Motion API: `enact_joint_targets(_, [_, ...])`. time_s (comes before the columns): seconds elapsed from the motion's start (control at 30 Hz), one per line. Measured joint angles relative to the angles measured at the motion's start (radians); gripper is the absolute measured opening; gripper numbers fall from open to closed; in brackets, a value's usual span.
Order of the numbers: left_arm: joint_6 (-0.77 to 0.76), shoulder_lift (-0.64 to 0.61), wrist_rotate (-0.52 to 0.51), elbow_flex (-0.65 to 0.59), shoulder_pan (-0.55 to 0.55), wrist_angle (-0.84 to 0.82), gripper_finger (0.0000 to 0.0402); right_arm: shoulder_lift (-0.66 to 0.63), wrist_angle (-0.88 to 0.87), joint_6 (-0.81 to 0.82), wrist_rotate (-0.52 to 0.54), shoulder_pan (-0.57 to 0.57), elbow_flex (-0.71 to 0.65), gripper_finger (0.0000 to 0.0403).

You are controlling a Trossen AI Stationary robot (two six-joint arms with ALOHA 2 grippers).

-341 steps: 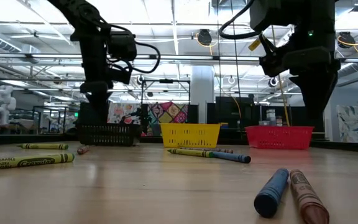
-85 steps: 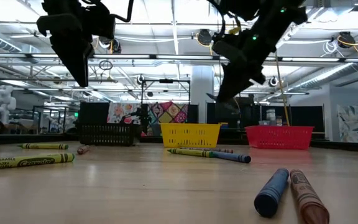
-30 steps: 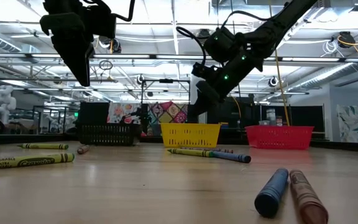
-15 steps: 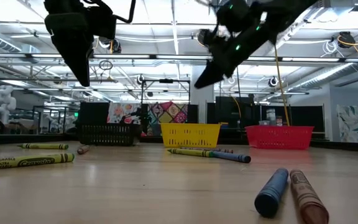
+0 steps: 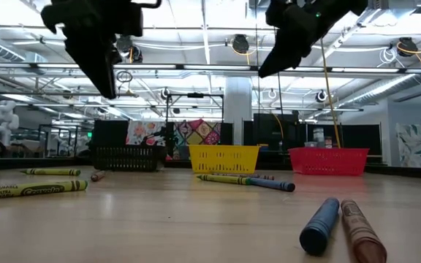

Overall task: Sort crayons
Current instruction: Put the green crayon into the black bin

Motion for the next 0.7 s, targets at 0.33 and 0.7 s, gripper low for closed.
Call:
enact_joint_targets(0.33, [0.282,0.219,0.085,-0.001,0.011,0.244,0.0068,-0.019,-0.071,0.023,0.004,0.028,0.000,0.0084])
enact_joint_targets(0.7, [0.359,0.268,0.117,0.000,0.082,0.396,0.0068,-0.019,-0.116,0.024,0.004,0.027,0.000,0.0084])
